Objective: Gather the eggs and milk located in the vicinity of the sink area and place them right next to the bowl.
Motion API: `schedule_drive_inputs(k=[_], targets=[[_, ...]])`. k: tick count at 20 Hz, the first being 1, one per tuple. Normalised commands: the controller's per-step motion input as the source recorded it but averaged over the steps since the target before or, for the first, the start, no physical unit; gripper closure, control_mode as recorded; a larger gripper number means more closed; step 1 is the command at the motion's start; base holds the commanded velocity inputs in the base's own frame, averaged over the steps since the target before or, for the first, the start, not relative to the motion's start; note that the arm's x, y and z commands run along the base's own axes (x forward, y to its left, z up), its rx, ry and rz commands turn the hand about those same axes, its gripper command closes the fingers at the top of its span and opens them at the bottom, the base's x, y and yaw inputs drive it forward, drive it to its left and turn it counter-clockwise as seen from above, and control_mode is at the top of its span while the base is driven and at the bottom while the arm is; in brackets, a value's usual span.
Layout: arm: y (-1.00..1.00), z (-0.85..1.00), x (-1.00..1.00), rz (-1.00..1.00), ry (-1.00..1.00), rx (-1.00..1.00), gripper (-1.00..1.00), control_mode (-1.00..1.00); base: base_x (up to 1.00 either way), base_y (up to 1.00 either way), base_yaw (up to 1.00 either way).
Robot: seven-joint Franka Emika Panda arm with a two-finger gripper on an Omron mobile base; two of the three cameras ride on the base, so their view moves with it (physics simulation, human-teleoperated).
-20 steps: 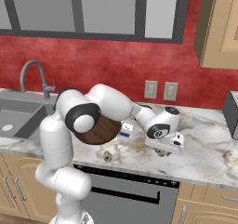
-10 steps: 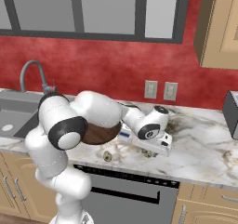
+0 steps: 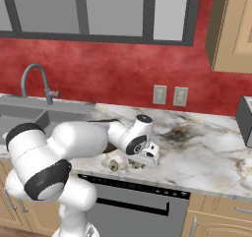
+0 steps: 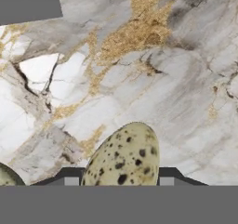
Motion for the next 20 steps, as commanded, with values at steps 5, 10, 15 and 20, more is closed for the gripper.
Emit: schedule_drive_inputs(k=[5,10,15,20], targets=[[0.26,0.0,0.01,0.02,-0.15,0.0,1.0,-1.0,0.0,0.0,0.0],[0.06,0.0,0.0,0.11,-0.14,0.0,1.0,-1.0,0.0,0.0,0.0],[0.0,0.0,0.09,0.19,-0.08,0.0,1.0,-1.0,0.0,0.0,0.0],[0.0,0.0,0.12,0.27,-0.03,0.03,1.0,-1.0,0.0,0.0,0.0]])
